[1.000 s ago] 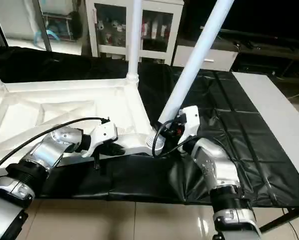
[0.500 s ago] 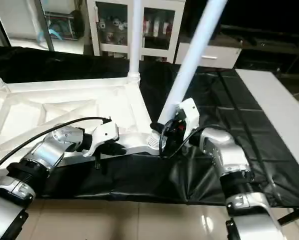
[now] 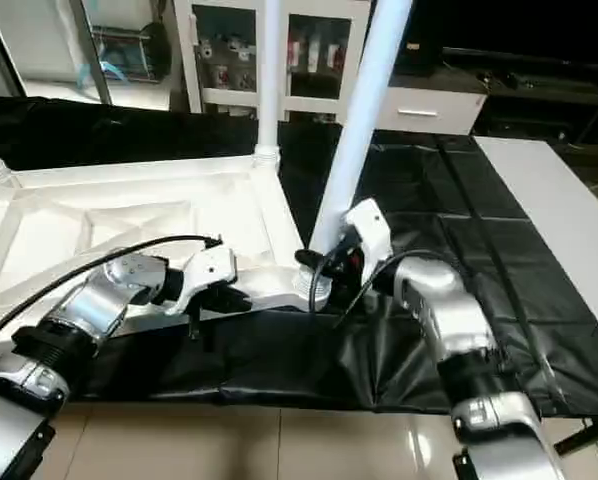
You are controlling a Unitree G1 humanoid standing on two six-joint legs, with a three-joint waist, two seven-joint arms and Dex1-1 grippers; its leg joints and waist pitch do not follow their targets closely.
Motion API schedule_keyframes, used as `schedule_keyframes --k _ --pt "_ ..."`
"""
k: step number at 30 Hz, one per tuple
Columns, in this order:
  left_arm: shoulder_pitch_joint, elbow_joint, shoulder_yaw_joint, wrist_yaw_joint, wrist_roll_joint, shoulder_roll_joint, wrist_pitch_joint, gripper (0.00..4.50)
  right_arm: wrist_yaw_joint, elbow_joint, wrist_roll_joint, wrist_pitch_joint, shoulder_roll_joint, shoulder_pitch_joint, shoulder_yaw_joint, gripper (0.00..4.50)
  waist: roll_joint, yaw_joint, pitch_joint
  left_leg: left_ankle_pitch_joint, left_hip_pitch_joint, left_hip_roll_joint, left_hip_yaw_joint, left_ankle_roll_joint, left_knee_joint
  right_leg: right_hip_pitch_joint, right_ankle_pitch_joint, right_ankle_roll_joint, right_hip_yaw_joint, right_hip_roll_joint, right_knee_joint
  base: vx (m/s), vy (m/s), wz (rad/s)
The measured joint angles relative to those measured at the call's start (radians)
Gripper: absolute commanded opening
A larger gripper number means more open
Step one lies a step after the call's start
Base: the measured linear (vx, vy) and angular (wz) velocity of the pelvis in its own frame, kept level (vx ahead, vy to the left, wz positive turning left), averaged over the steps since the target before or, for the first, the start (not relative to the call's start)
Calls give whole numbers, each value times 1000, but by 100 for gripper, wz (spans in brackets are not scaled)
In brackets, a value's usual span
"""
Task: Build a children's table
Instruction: Insert table leg to table base
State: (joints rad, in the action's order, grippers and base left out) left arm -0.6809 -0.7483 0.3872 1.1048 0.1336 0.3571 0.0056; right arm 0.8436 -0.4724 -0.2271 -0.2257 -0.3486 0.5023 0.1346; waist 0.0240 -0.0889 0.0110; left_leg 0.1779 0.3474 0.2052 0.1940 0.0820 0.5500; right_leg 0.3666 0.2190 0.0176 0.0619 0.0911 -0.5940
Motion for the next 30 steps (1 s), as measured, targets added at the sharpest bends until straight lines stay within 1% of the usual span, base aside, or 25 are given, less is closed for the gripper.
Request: schedule_keyframes --k 4,7,9,13,18,21,23,24,26,29,30 --pt "4 2 0 3 0 6 0 0 -17 13 1 6 11 -16 1 185 0 0 -2 0 -1 0 1 0 -6 0 1 2 0 0 0 0 0 0" --pt "4 1 1 3 0 13 0 0 -36 6 6 27 24 -17 4 185 -2 1 -3 0 -1 0 2 0 -11 0 1 2 0 0 0 0 0 0" --pt "5 -1 0 3 0 18 0 0 -48 -2 12 50 34 -17 8 185 -2 2 -4 0 -5 0 2 1 -15 0 1 2 1 -1 0 0 0 0" --pt "5 -1 0 3 0 21 1 0 -54 14 25 65 47 -28 10 185 -2 2 -3 0 -14 0 3 1 -21 0 1 2 1 -1 0 0 0 0" --pt "10 0 0 2 0 28 6 0 -77 9 30 89 65 -34 13 185 -5 6 -4 0 -15 0 3 1 -22 0 2 3 1 -1 0 0 0 0" --pt "10 0 -4 0 3 37 9 0 -95 -19 27 73 88 -12 8 185 -5 12 -4 0 -15 0 2 1 -22 0 2 3 1 -1 0 0 0 0" --pt "8 0 -7 -6 7 39 9 0 -97 -45 12 48 106 5 -17 185 -6 16 -4 0 -15 0 2 1 -22 1 2 3 1 -1 0 0 0 0" --pt "5 1 -8 -14 10 38 9 0 -99 -56 -2 32 110 15 -34 185 -5 22 -3 0 -15 0 2 1 -22 3 2 3 1 -1 0 0 0 0" --pt "3 4 -9 -21 11 38 7 0 -101 -78 -21 12 112 32 -52 185 1 24 -1 0 -15 0 2 1 -22 7 2 3 1 -1 1 0 0 0" --pt "0 4 -9 -38 18 32 7 0 -104 -128 -55 -16 118 63 -76 185 5 28 1 0 -13 -1 2 1 -17 6 1 2 0 -1 3 0 0 0" --pt "-1 4 -9 -44 20 29 7 0 -114 -148 -70 -30 123 76 -94 185 6 30 2 0 -12 -1 2 1 -16 7 1 2 0 -1 3 0 0 0"
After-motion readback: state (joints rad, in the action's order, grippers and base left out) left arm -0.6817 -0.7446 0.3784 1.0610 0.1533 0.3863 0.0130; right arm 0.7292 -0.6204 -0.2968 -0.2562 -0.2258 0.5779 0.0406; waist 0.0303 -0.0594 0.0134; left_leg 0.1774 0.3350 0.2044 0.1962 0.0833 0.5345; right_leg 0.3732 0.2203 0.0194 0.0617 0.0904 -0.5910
